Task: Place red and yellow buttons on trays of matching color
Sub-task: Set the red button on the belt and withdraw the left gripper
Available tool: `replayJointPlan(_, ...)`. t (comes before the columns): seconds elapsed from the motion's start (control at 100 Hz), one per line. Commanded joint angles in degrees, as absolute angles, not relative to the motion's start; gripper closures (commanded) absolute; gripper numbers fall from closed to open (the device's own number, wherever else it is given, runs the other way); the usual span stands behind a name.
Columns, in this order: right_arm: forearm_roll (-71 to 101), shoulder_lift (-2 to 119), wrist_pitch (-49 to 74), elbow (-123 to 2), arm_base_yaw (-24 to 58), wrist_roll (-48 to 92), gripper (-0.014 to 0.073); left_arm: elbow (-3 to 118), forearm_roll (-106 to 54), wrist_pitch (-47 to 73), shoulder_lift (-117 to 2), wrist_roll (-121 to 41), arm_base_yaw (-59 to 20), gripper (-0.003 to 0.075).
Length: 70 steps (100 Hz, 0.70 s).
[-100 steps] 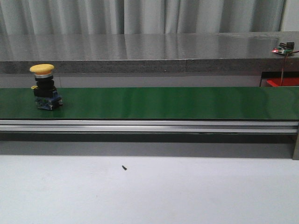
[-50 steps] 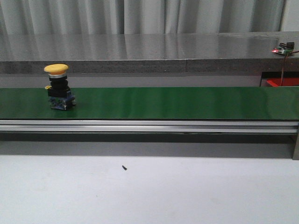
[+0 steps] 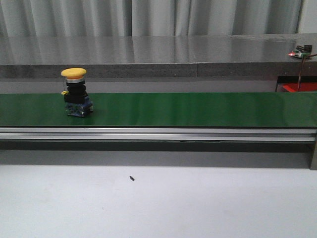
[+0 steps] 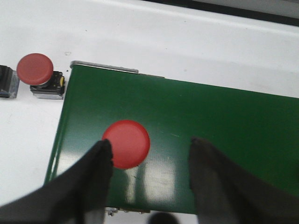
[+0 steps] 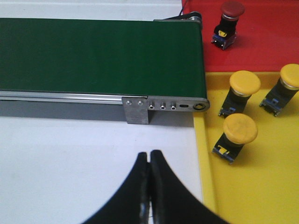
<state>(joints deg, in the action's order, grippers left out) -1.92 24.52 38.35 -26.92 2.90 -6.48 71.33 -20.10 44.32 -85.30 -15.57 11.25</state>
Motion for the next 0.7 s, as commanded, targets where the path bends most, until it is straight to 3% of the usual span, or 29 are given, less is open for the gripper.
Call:
replayJointPlan(0.0, -2.05, 24.75, 34.42, -28.51, 2.97, -6.03, 0.0653, 70.54, -21.77, 41.23, -80.74, -16.0, 9.68, 0.0627)
replayJointPlan(0.07, -2.05, 24.75, 34.42, -28.51, 2.97, -6.03, 0.0653, 68.09, -21.24, 40.47, -78.6, -16.0, 8.21, 0.0739)
replayJointPlan(0.42, -2.05, 24.75, 34.42, -28.51, 2.97, -6.03, 0.0653, 55.92, -20.99, 36.04, -68.04, -16.0, -1.41, 0.0739)
replayJointPlan(0.69, -2.05, 24.75, 34.42, -28.51, 2.97, -6.03, 0.0653, 48.86, -21.1, 34.55, -59.53, -16.0, -2.73, 0.074)
